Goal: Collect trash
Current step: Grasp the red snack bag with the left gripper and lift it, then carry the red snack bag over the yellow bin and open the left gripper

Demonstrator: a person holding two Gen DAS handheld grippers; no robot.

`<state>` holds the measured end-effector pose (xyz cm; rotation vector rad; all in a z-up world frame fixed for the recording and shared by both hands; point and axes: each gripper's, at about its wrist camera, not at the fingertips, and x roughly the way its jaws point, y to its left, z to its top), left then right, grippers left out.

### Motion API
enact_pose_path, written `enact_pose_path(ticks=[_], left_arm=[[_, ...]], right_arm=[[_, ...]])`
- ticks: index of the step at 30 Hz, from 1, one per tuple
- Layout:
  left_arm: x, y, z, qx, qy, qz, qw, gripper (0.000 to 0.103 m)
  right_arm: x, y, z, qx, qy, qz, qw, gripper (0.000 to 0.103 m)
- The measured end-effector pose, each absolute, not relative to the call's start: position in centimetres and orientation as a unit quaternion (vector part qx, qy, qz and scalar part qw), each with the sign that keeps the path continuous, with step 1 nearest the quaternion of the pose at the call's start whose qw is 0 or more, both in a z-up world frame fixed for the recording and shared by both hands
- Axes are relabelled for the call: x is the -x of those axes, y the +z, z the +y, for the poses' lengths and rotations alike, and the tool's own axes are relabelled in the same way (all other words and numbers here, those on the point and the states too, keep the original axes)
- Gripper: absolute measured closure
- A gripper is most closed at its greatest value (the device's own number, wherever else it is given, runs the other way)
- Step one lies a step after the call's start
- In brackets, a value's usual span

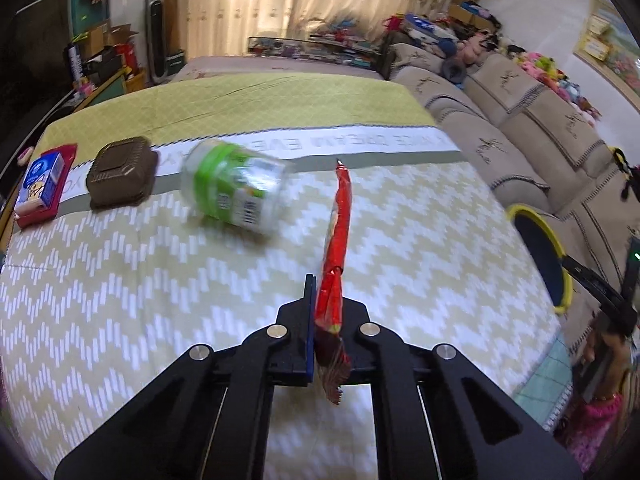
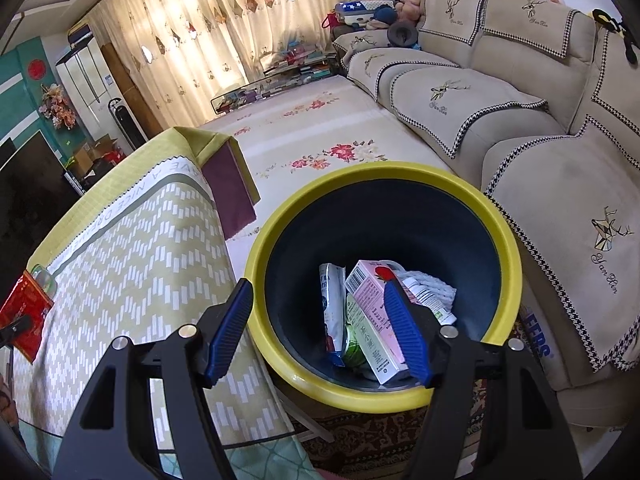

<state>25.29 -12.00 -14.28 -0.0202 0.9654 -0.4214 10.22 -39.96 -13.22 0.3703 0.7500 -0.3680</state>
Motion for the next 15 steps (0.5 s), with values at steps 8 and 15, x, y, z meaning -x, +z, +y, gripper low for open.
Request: enact_pose_path(ticks=[8,15], left_arm=[[-21.9,-10.8,-19.0,-0.034,-0.281,0.436,0.854,0.096],[-21.2,-9.8,-29.7,-0.081,-0.359,0.429,0.825,0.096]], right_arm=[[-7.2,-10.9,-41.1,-0.173,-0.200,0.330,0.906,0.038],[-3.7,-9.8,-43.5,-0.167,-0.241,0.314,0.903,0.038]])
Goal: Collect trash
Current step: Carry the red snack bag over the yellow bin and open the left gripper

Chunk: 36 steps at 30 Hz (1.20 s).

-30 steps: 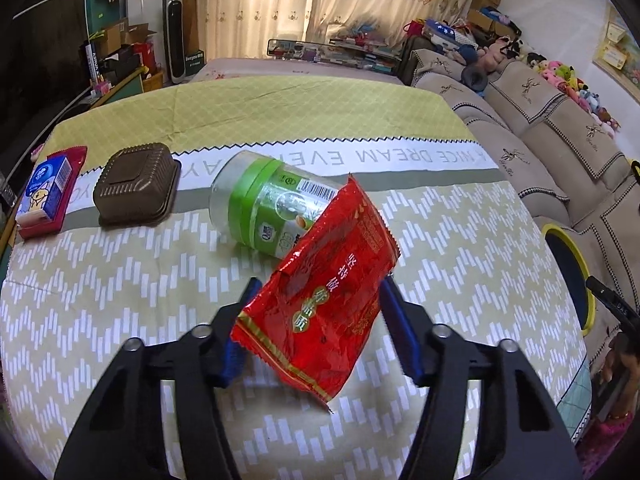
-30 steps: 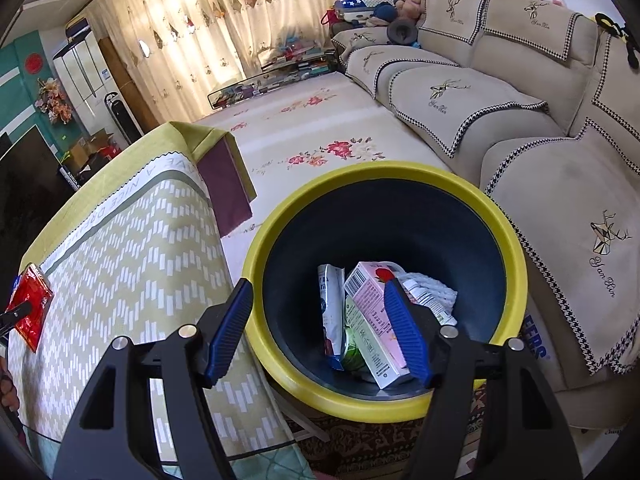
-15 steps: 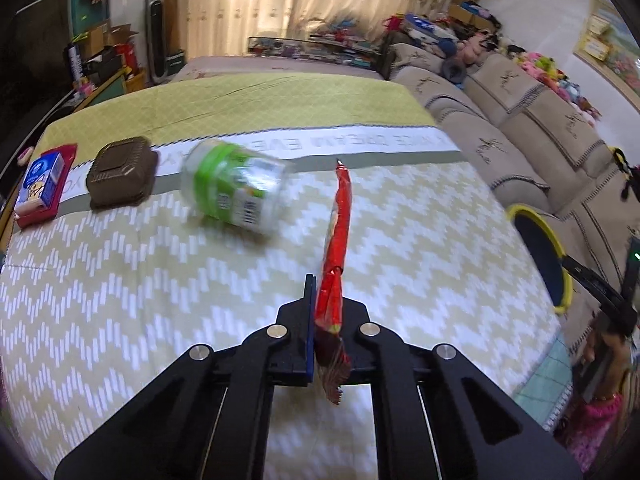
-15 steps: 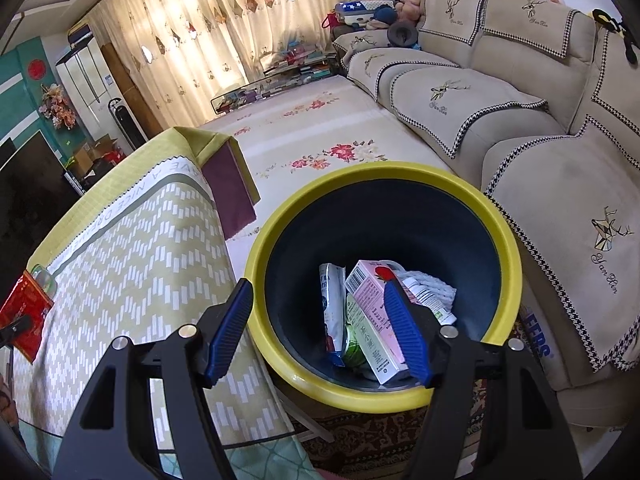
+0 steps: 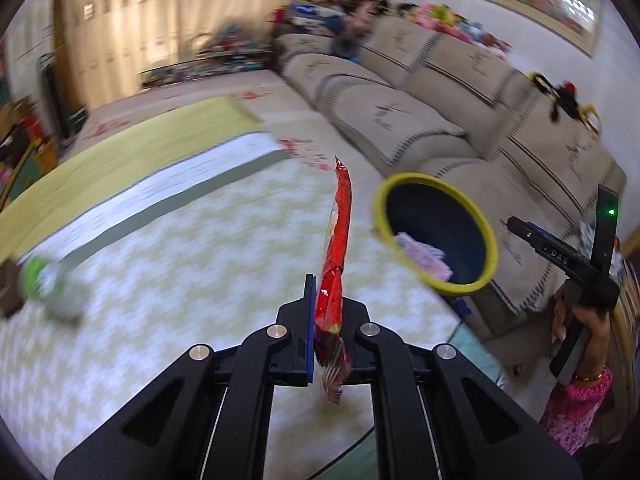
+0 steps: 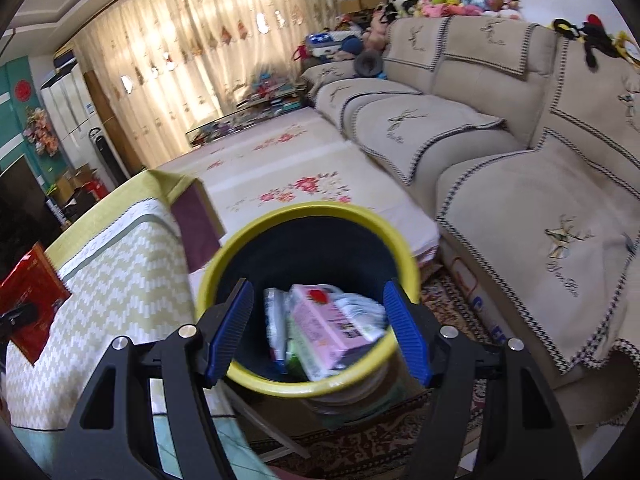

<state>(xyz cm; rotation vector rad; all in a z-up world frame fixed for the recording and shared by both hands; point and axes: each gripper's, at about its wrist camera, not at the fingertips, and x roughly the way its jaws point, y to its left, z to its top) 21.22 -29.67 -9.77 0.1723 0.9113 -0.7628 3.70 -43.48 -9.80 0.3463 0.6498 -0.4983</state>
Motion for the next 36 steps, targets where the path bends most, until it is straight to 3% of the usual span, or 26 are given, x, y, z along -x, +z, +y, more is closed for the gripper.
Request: enact_pose_path(ticks=[18,19,21,22,23,36], left_arm=[[-22.6,-14.4,-54.4,-0.145,-0.452,0.461,0.750,0.094],[-22.7,-14.7,-55.2,-0.147,-0.451,0.462,0.750,0.090],[-22.9,-15.2,-56.2,-0.148,-0.447,0.465,0.750,0.070],[-22.9,-15.2,-56.2,-0.146,-0.445,0.465,0.752,0.055],[-22.9,-15.1,-56.2,-0.142,-0.443,0.463,0.754,0.050],[-20.0,-7.0,-44.1,-0.065,-0.438,0.397,0.804,0.030]], right_arm=[[1.0,-11.7,-49.2,-0.200,-0.287,0.316,0.882,0.038],[1.1,-11.8,-49.5,-0.203,-0.288,0.316,0.881,0.038],[1.2,-12.0,-49.7,-0.205,-0.290,0.318,0.879,0.038],[1.3,-12.0,-49.6,-0.206,-0.290,0.318,0.879,0.038],[1.3,-12.0,-49.7,-0.208,-0.289,0.317,0.879,0.038],[0.5,-11.2,-47.7,-0.196,-0.268,0.315,0.889,0.037]])
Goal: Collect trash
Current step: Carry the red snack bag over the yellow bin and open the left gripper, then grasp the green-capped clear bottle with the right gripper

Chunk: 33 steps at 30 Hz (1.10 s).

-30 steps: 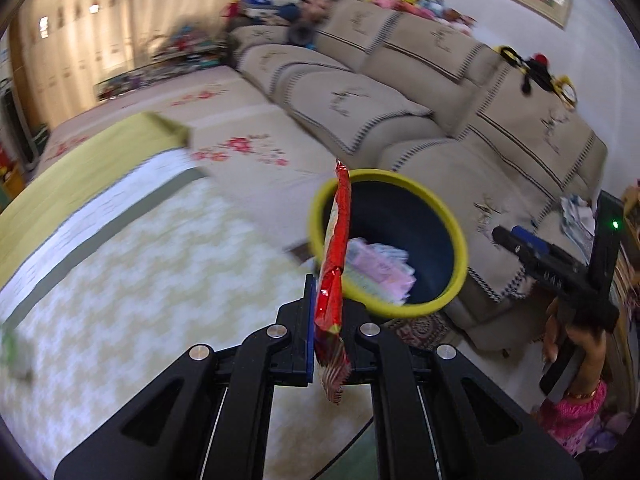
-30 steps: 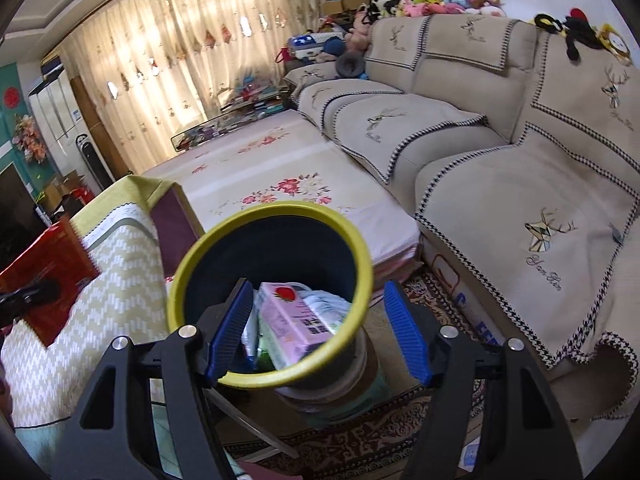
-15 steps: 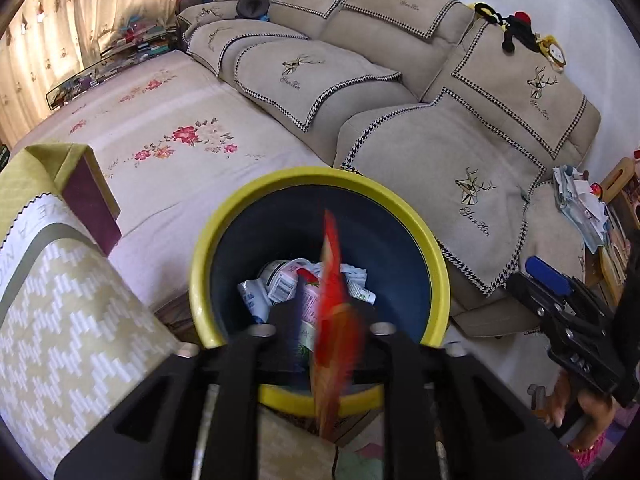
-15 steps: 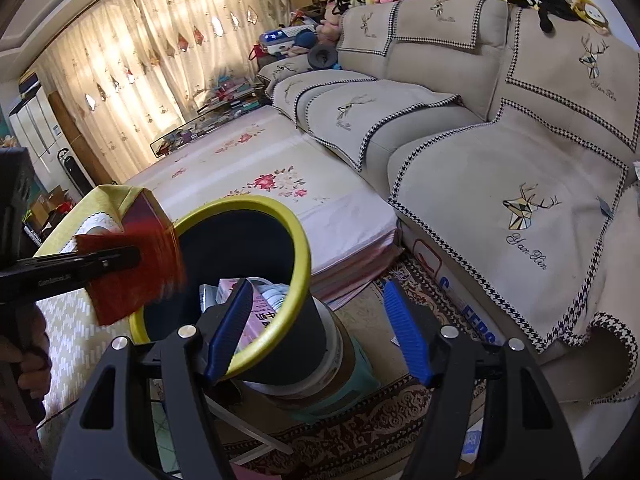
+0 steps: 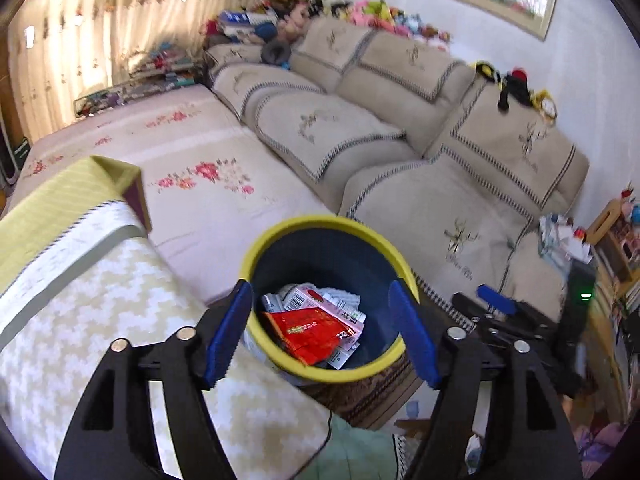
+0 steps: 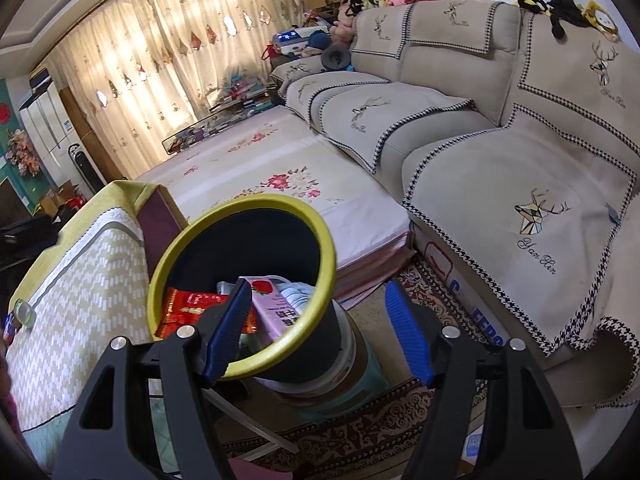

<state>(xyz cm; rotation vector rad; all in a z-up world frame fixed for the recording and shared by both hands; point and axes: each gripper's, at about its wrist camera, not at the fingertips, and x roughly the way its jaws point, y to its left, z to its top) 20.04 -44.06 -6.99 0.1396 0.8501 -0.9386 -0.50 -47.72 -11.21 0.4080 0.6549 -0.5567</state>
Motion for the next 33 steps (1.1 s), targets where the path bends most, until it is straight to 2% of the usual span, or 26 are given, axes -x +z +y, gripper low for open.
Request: enact_pose_path(ticks=[7,17,26,33], left_arm=[[-17.8,-3.7,-33.6,-0.021,-0.391,0.360,0.847,0.021],[-16.5,-3.1,-15.5,0.055,-0.246,0.338,0.907,0.016],[-14.4,-5.2,-1.6,0.105,-0.123,0.330,0.930,0.015],[-13.9,-7.4,2.7,0.133,-0.092,0.337,0.928,0.014]], right_arm=[[-1.2,-10.3,-44.9,-0.171,-0.244,0.323,0.898,0.036],[-6.4,-8.9,-37.5,-0.126,-0.156,0.341,0.919,0.035],[-16.0,-8.1,-23.1,-0.035,0.047,0.383,0.922,0.035],[-22.5,-8.3,-12.5,0.030,0.163,0.402,0.901,0.035]])
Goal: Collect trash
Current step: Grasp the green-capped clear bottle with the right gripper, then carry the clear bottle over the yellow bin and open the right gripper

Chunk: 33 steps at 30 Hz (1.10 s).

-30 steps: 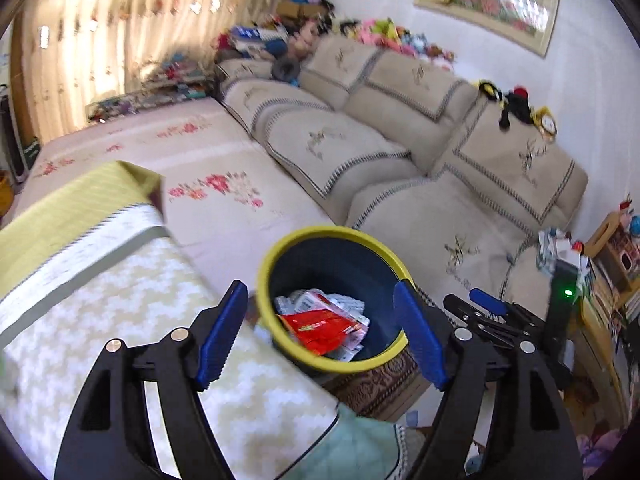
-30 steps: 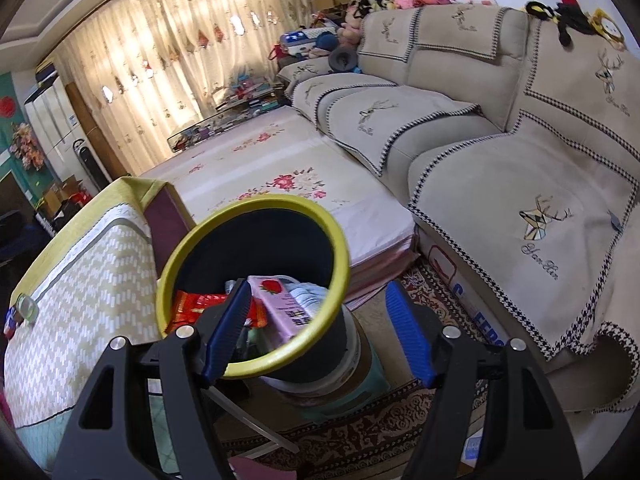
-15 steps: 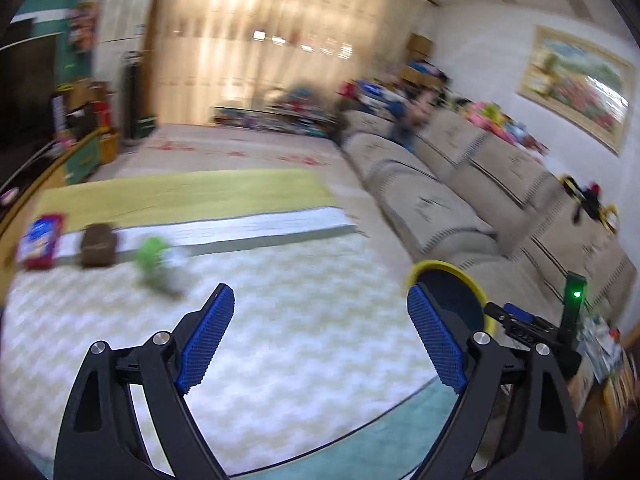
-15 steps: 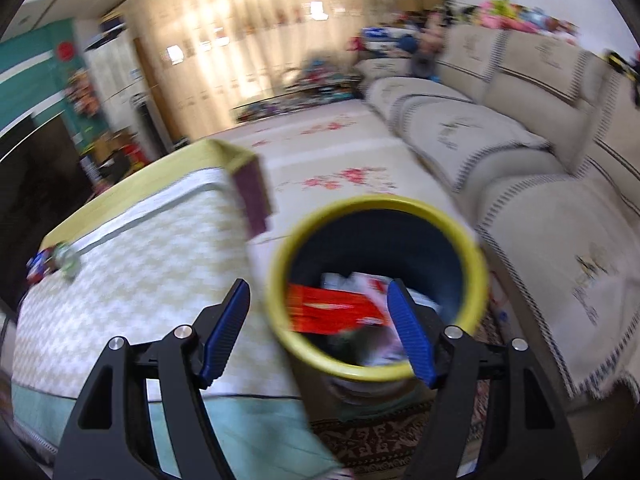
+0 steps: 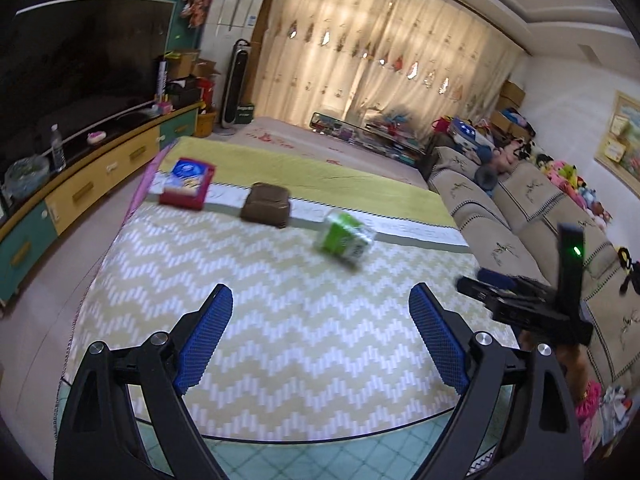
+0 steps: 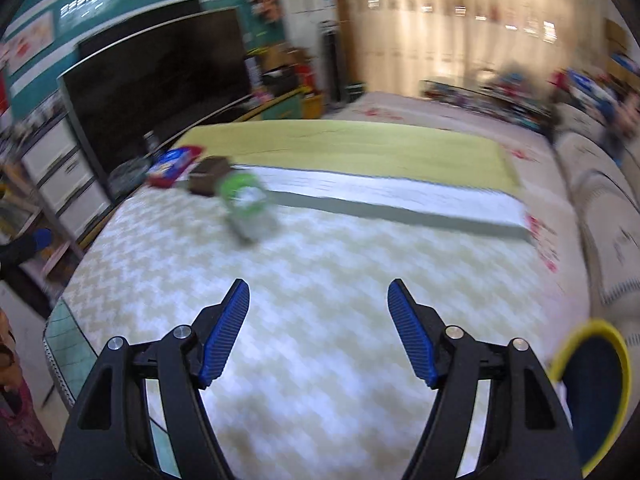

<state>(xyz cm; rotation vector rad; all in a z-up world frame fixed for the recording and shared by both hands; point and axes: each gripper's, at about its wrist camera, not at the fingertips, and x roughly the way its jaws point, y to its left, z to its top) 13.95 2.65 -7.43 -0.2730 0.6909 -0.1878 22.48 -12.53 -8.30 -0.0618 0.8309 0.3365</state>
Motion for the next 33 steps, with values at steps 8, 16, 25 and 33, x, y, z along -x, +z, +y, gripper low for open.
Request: enact_pose_path(ticks=[8,16,25,33], left_arm=[[-14.4,-8.6,3.8,0.146,-0.084,0.342,0.924,0.014],[-15.1,-9.6,3.7,0.151,-0.088,0.354,0.919,0.014],[-15.4,-10.2,2.6,0.142,-0.094,0.360,0.917,0.014],[-15.2,-10.0,1.9,0.136,-0.099,0.357,0.919,0.014]], right_arm=[[-28.9,-10.0,-6.1,0.076,0.202,0.402,0.890,0.023],[-33.5,-13.0,-3.6,0.072,0.226,0.431,0.870,0.023],[-34.4,-14.3,-3.1,0.073,0.222,0.447,0.863,0.045],[-31.1,-12.7,-4.9,0.044,0.211,0.446,0.869,0.051]])
